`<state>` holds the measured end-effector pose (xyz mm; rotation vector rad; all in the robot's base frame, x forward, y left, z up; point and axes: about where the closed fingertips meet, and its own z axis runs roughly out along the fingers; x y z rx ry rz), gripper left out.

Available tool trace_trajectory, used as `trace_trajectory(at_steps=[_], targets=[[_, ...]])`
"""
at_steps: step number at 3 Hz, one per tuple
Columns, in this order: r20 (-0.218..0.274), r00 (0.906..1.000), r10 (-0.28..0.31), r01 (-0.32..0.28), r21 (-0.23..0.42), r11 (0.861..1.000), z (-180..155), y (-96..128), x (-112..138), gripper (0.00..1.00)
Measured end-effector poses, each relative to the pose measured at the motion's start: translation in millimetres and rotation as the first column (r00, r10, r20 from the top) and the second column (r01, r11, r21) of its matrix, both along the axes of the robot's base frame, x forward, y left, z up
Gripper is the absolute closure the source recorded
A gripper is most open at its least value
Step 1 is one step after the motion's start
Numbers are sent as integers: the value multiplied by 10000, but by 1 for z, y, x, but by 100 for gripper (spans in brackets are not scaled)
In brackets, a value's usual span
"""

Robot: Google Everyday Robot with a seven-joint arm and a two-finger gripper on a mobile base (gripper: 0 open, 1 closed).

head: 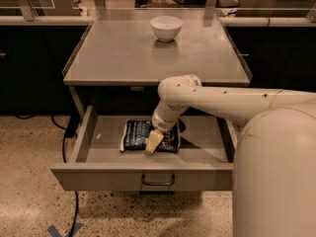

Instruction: Pick blue chip bag from top drawer and place on counter

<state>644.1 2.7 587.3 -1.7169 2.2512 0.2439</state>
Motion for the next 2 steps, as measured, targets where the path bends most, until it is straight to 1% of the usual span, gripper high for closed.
trace_trajectory(at_steps=[2], targets=[[0, 10000, 0, 0, 0, 10000, 0, 0, 0, 64]])
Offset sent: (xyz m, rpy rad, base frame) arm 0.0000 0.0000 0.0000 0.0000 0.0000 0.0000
